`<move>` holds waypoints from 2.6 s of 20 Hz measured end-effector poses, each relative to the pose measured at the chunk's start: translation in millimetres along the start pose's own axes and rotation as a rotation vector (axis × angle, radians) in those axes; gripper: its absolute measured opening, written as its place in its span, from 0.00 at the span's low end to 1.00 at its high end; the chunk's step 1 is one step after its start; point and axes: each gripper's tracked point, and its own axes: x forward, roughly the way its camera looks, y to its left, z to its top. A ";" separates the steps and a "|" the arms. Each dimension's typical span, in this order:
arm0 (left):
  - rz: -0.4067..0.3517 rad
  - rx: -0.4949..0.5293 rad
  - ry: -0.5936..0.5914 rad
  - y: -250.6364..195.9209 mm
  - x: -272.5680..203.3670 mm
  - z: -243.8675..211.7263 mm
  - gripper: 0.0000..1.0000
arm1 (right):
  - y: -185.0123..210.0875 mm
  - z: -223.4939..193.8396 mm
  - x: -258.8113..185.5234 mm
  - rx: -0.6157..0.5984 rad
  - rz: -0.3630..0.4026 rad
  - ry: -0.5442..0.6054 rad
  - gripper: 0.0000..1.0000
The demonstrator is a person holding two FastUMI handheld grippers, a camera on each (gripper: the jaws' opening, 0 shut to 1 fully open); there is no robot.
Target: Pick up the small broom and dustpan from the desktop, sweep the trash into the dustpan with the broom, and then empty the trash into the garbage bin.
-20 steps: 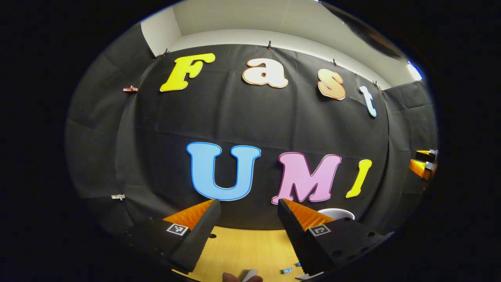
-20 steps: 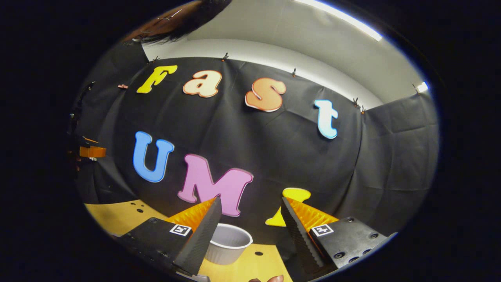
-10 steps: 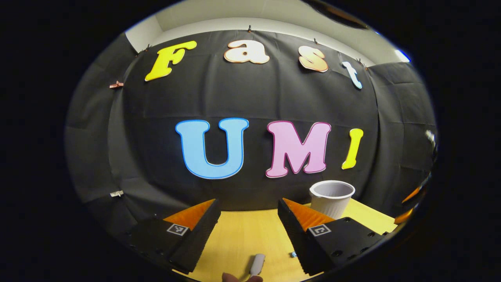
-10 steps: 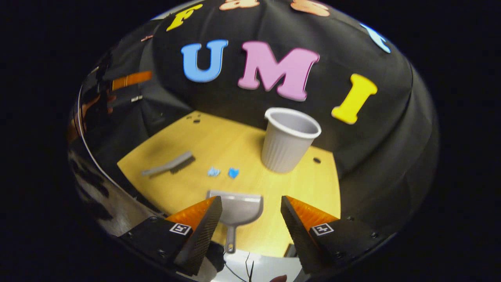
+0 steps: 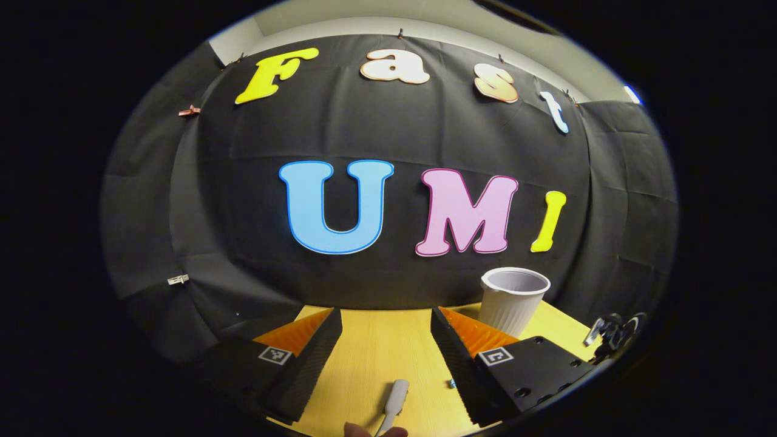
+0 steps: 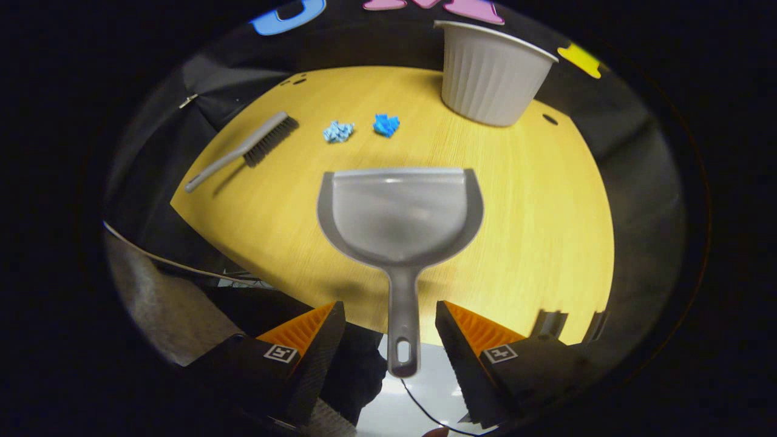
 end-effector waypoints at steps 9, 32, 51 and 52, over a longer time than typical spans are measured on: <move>0.014 0.004 0.010 14.6 9.3 -6.7 0.95 | -15.4 7.7 69.4 -0.018 -0.052 0.178 0.93; -0.163 0.030 0.703 -10.5 27.6 -202.1 0.95 | -12.7 2.8 73.0 -0.032 -0.033 0.202 0.35; -0.169 0.205 1.323 -2.9 21.1 -413.5 0.87 | -13.7 0.3 77.7 -0.015 -0.041 0.199 0.35; -0.163 0.211 1.333 -1.7 19.5 -417.4 0.87 | -13.8 0.4 77.0 -0.015 -0.041 0.199 0.35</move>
